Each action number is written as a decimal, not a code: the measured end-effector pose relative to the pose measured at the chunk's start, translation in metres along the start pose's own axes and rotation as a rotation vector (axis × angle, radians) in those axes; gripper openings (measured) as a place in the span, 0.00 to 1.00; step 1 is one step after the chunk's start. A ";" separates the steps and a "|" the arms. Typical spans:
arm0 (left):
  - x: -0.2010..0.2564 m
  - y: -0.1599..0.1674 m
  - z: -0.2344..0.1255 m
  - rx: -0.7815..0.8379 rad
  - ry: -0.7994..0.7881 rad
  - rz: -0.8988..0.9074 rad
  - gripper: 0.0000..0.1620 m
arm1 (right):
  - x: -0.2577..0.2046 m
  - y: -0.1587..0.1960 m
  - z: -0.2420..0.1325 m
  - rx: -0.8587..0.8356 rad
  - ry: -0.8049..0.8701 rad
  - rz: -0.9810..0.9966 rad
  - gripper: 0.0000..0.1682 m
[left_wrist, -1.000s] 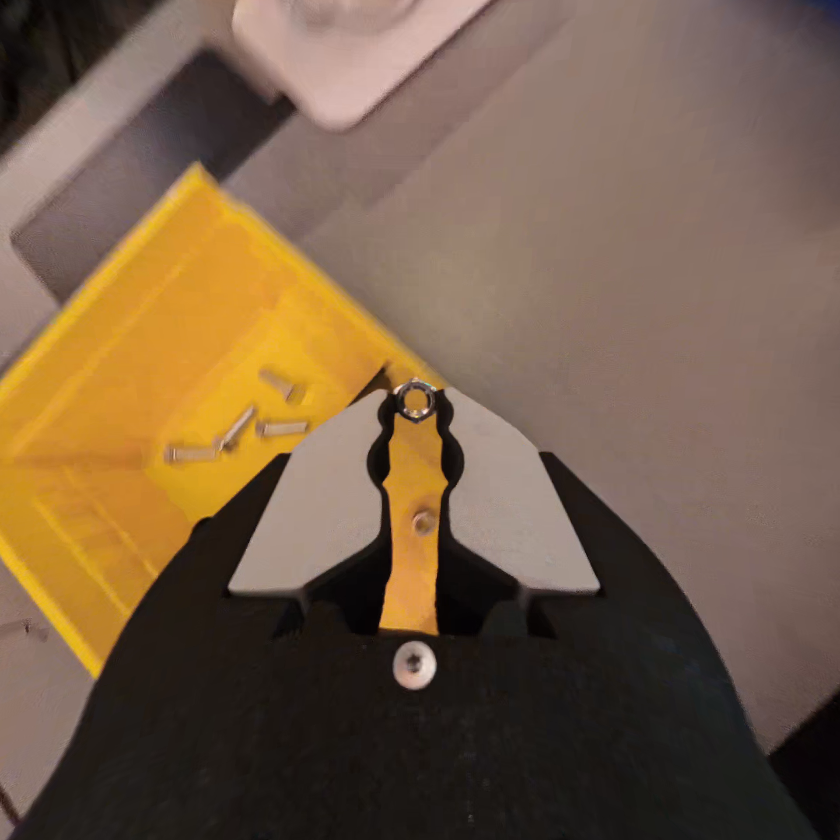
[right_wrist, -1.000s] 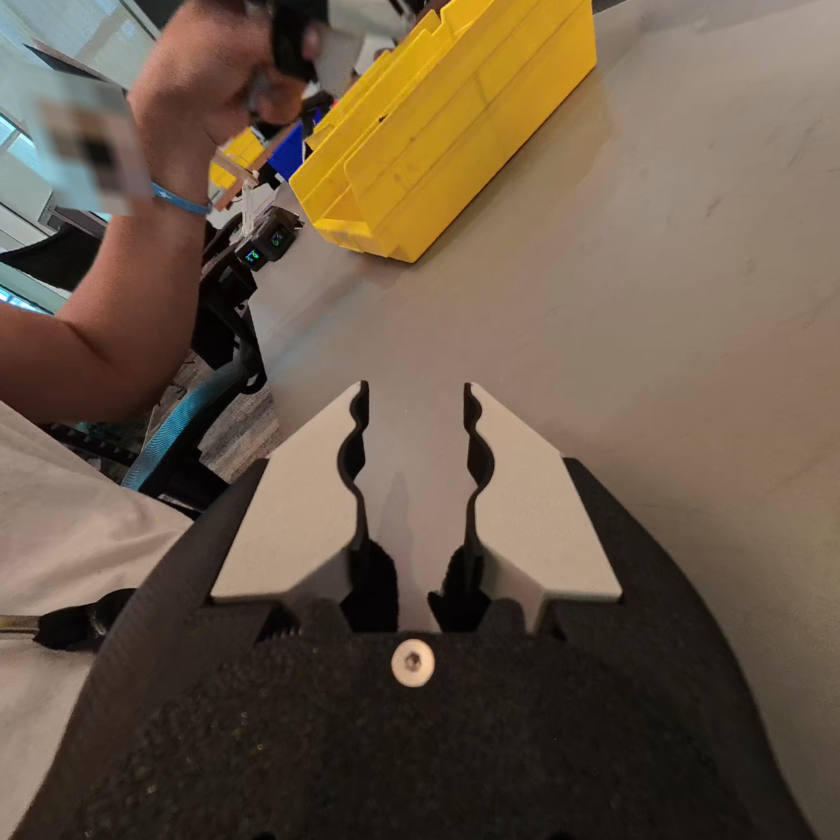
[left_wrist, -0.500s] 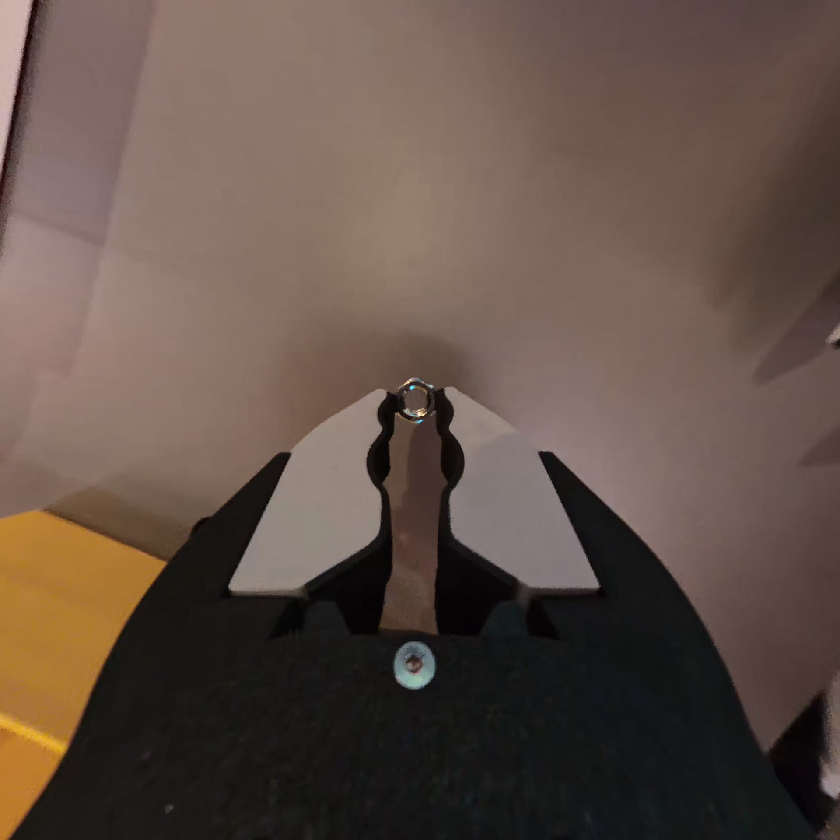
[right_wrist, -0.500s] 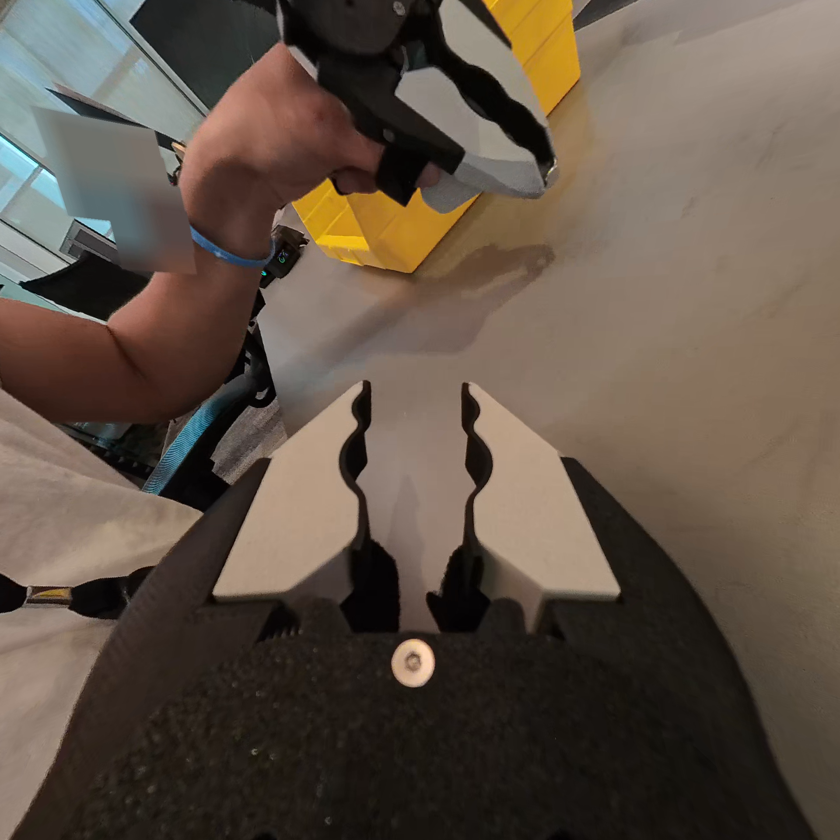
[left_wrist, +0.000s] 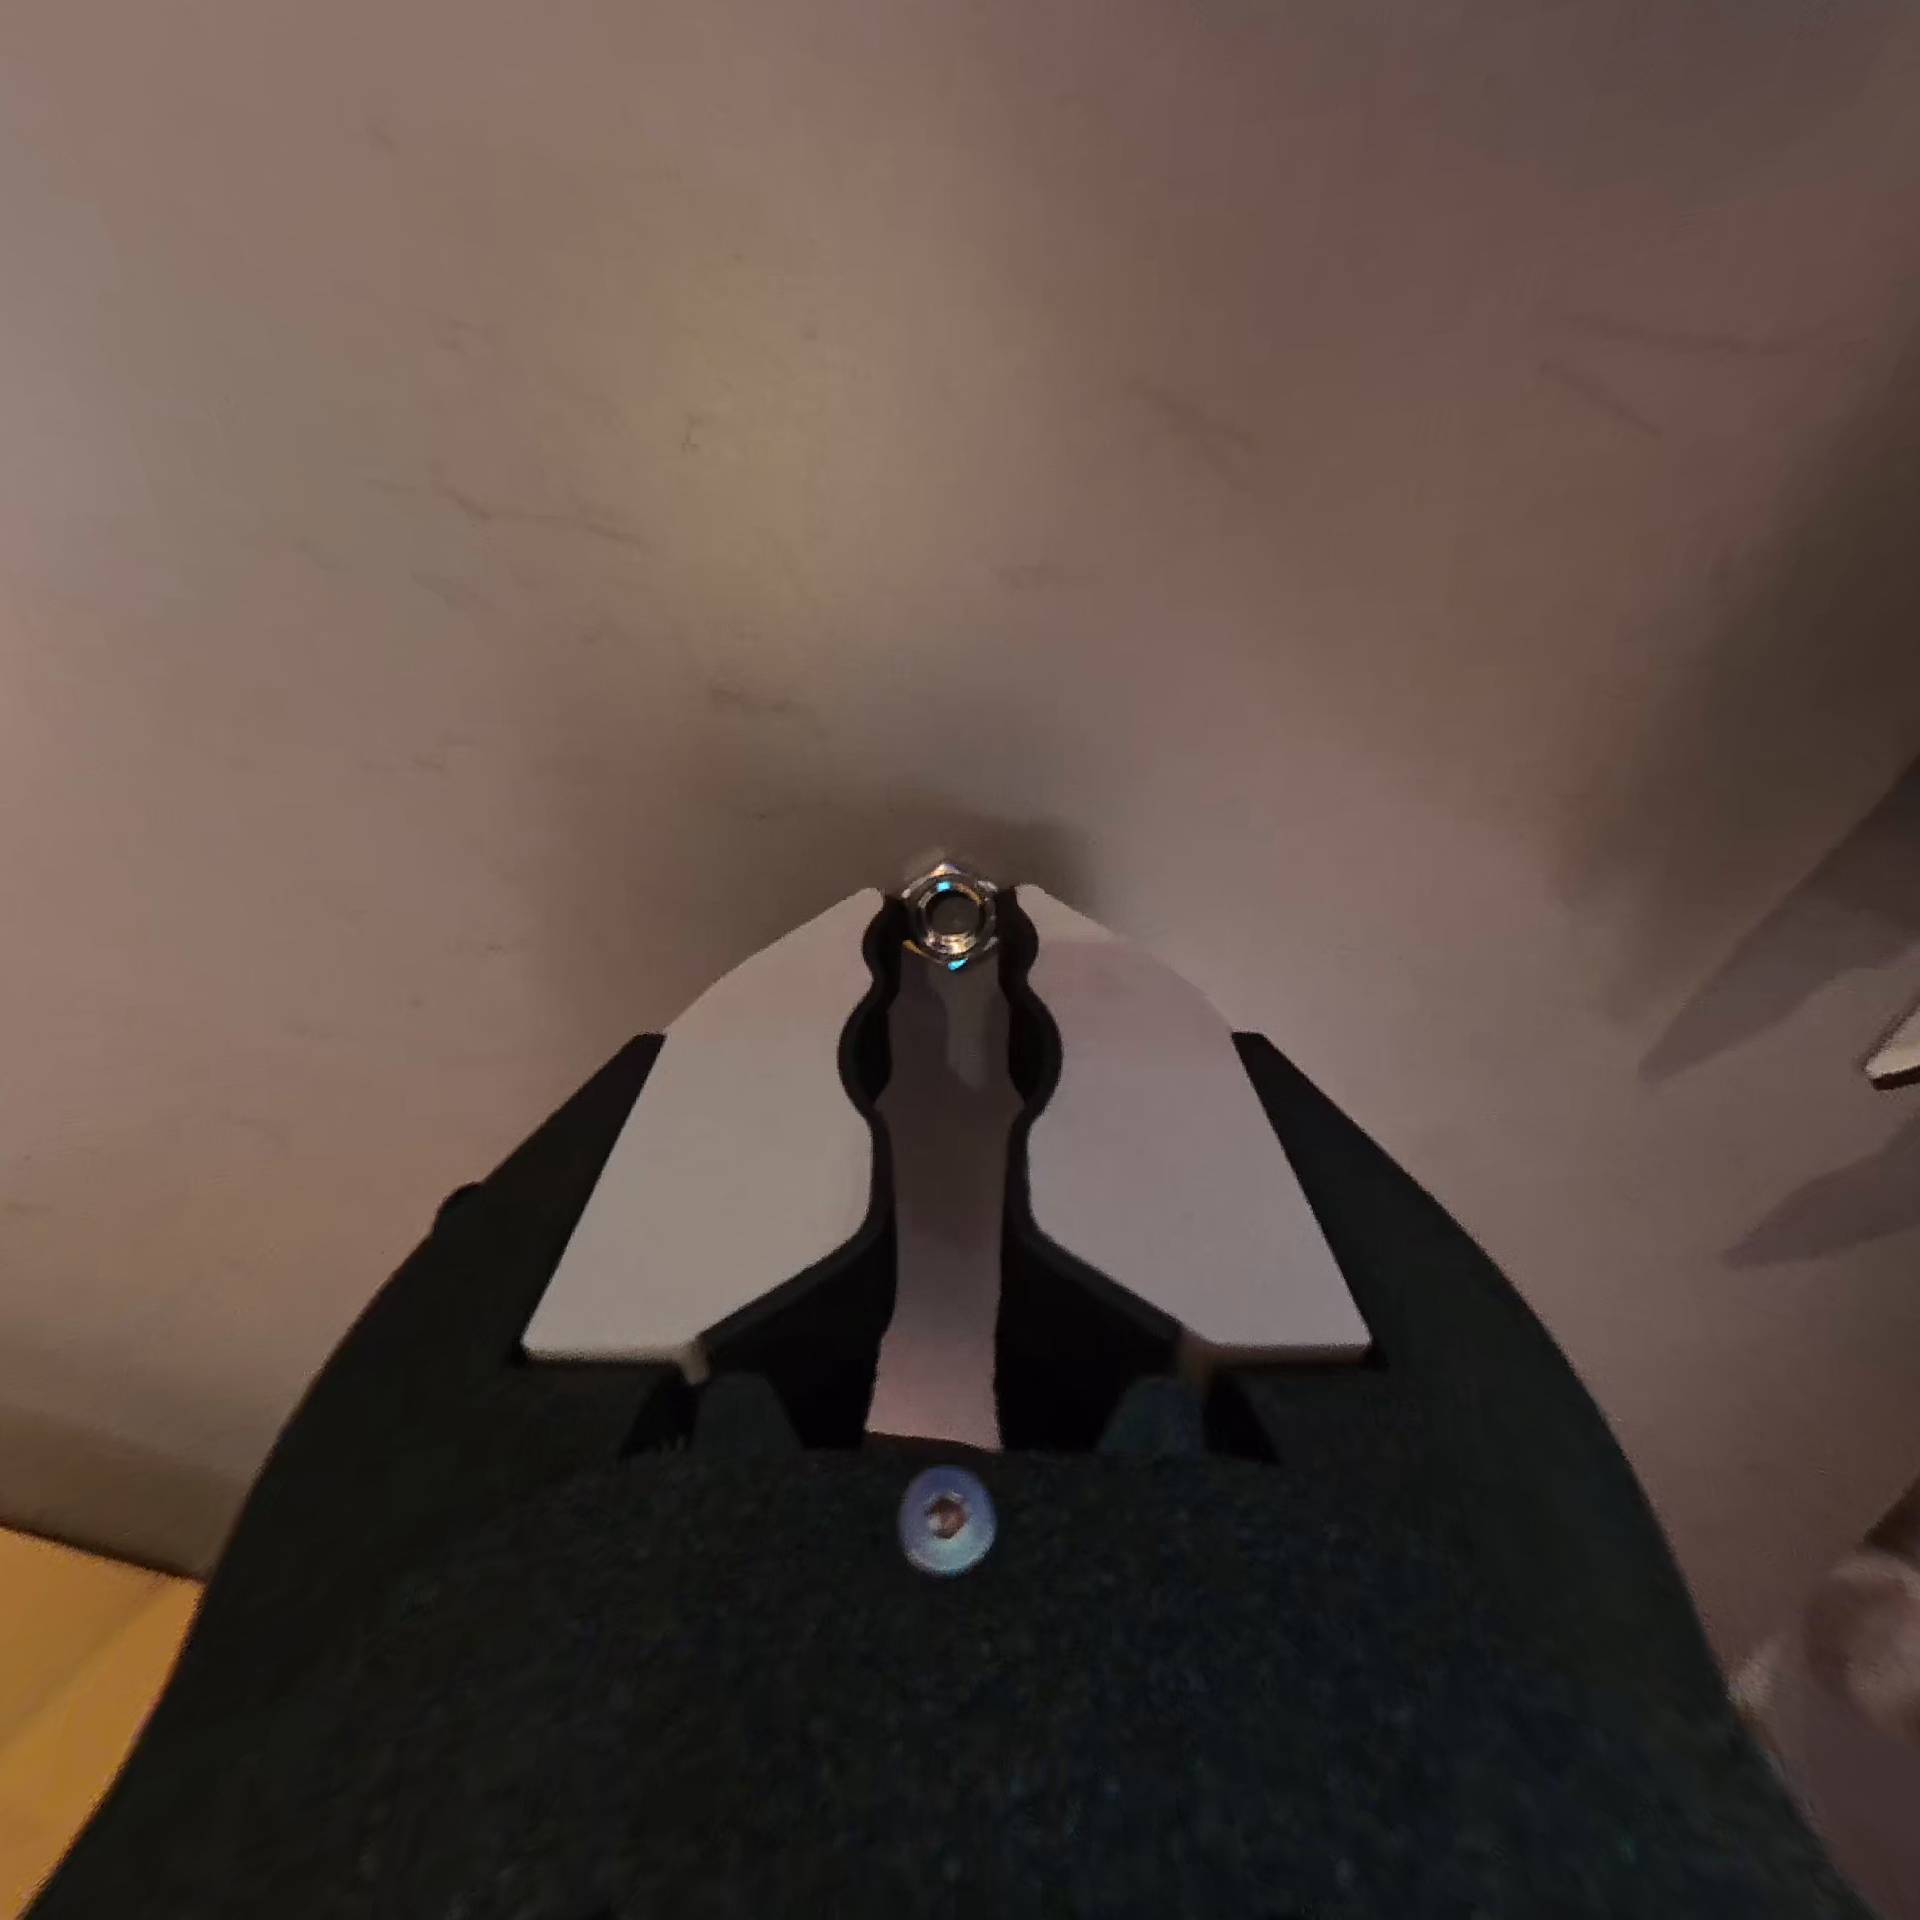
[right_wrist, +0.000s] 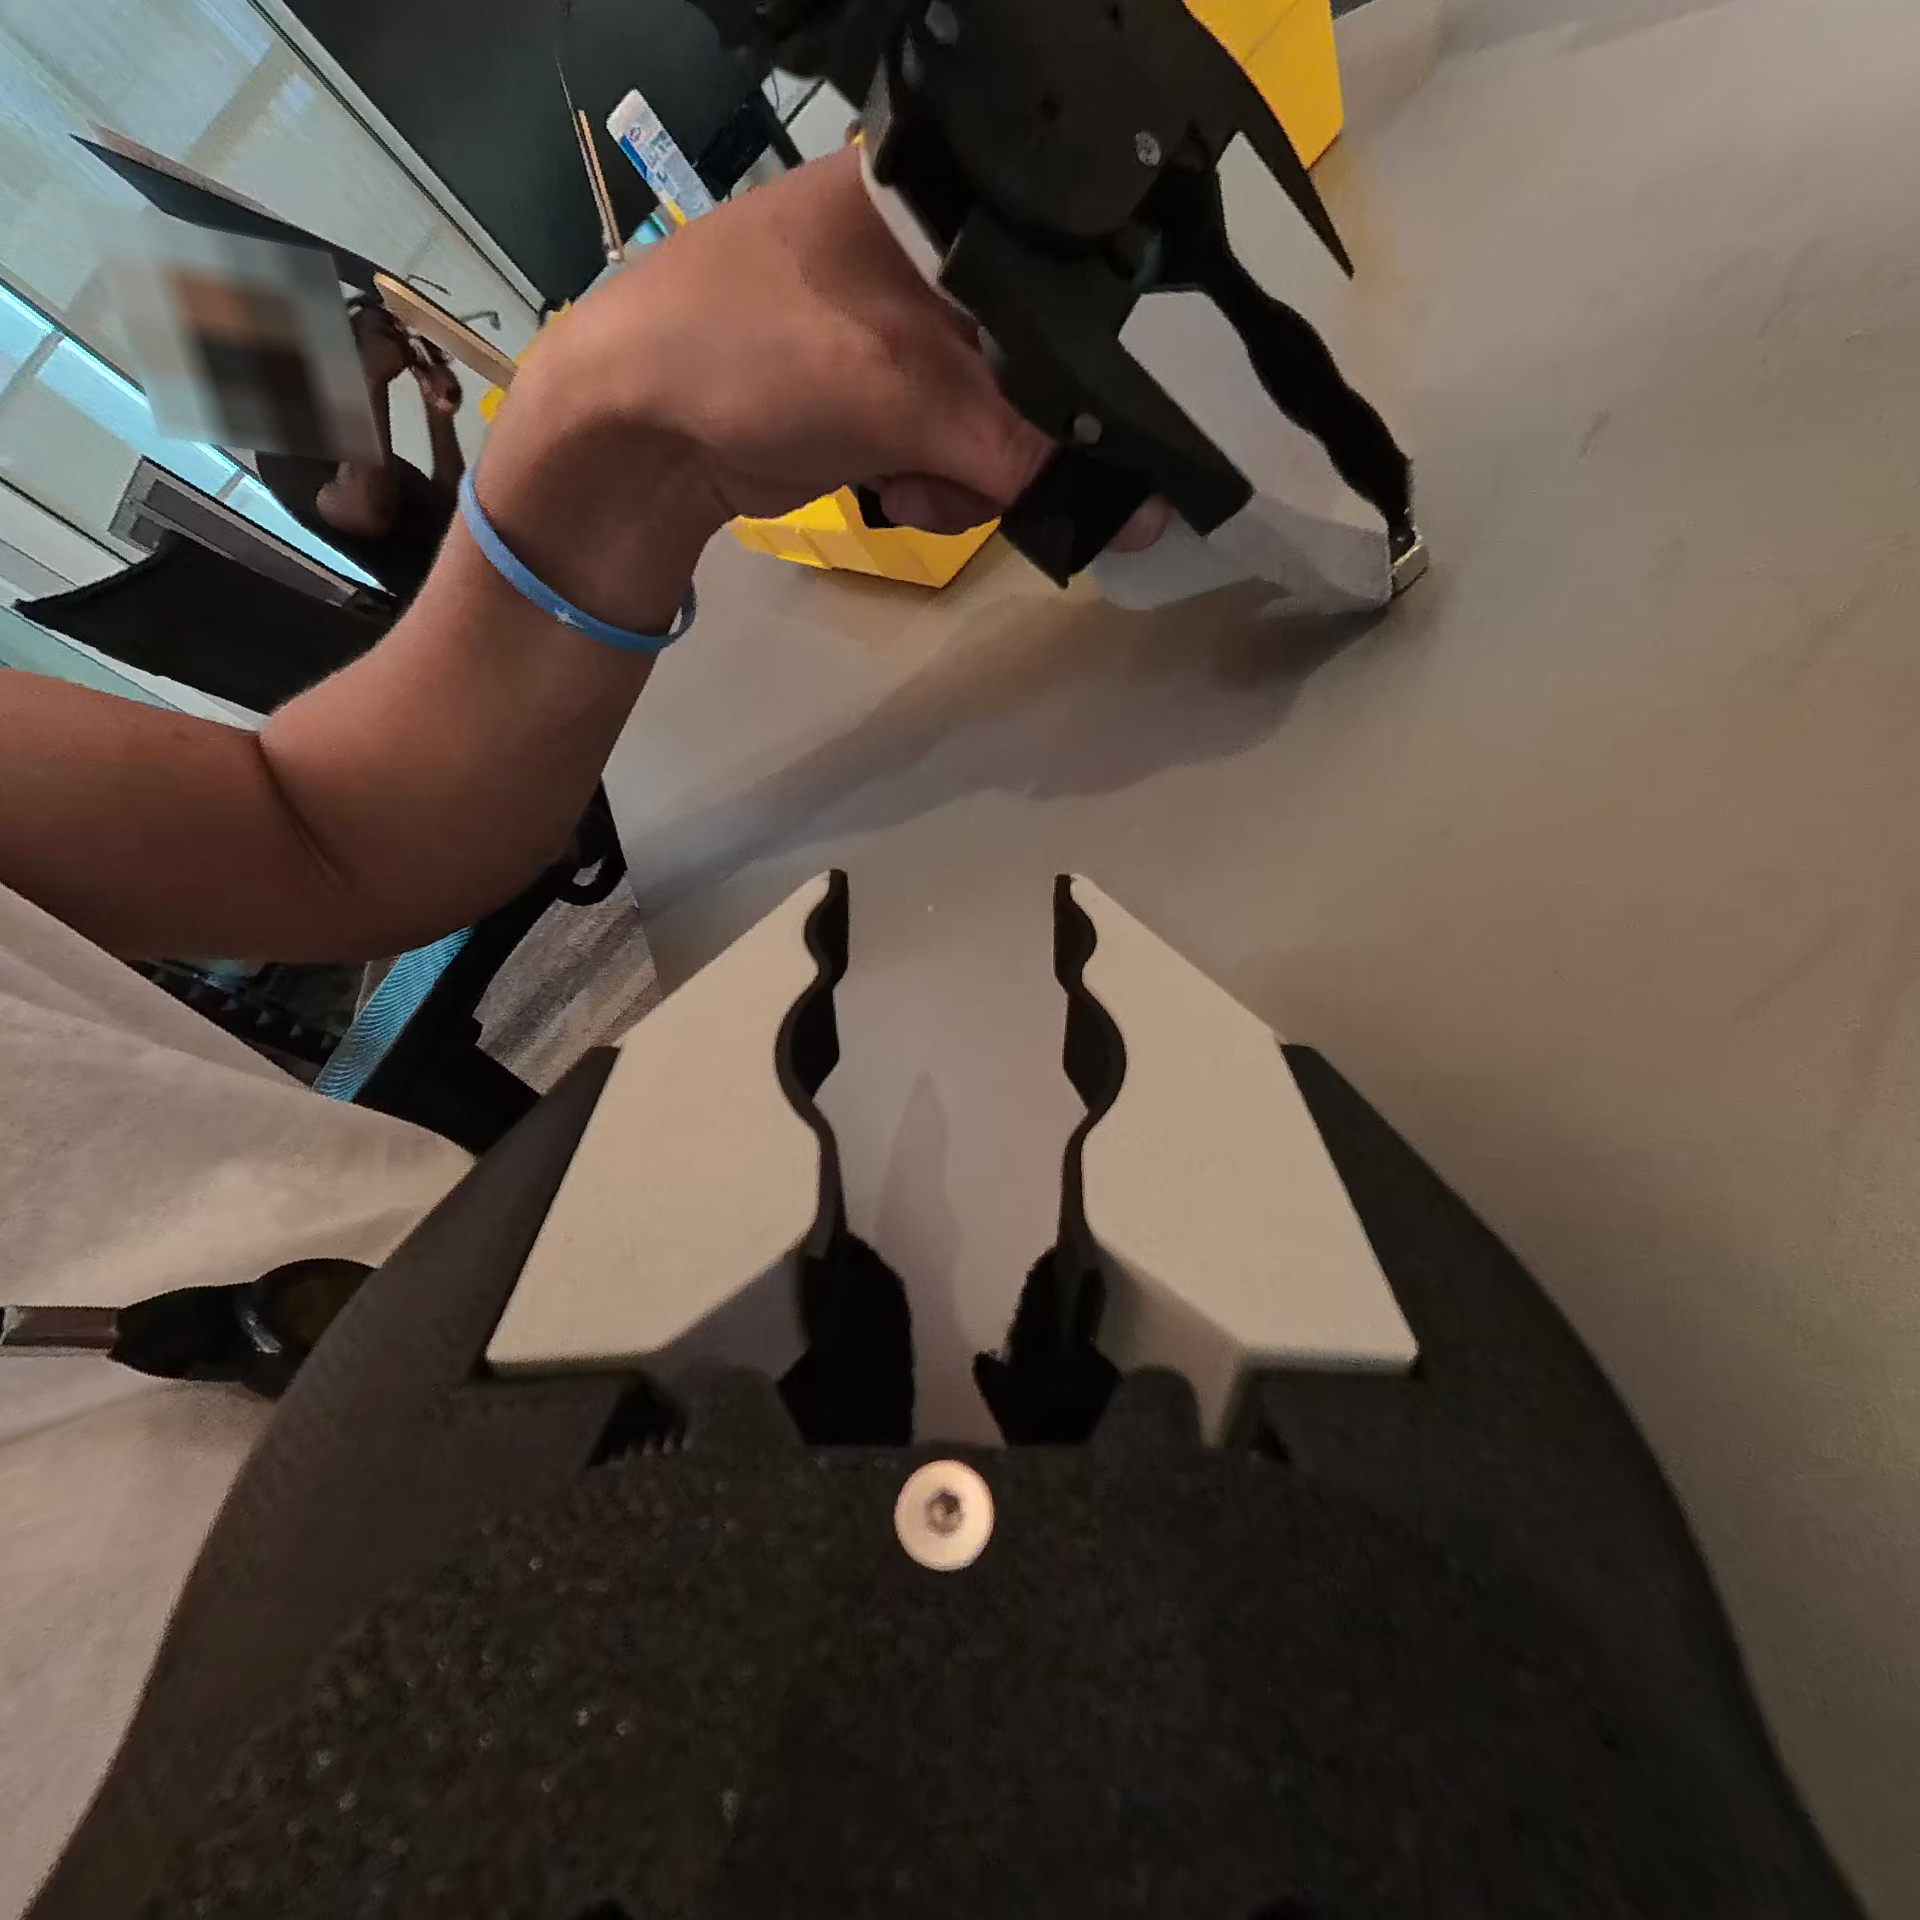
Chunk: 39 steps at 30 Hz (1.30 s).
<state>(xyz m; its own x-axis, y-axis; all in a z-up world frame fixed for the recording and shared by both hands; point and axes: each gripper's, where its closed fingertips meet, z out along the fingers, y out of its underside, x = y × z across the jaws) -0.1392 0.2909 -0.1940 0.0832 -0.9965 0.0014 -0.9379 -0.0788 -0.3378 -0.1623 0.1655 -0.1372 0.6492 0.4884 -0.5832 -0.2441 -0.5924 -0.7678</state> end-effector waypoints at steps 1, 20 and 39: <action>0.001 0.001 0.000 -0.001 -0.014 0.014 0.11 | 0.000 -0.001 0.000 0.002 -0.004 0.006 0.23; -0.232 0.125 -0.153 0.030 -0.125 -0.096 0.32 | -0.005 0.004 0.005 -0.023 -0.027 0.008 0.23; -0.264 0.158 -0.073 -0.167 -0.031 0.229 0.24 | -0.004 -0.002 0.020 -0.032 -0.063 0.024 0.23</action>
<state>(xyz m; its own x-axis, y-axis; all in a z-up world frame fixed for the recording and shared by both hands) -0.3336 0.5398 -0.1792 -0.1290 -0.9878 -0.0868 -0.9757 0.1421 -0.1667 -0.1787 0.1776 -0.1387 0.5968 0.5123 -0.6176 -0.2353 -0.6241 -0.7451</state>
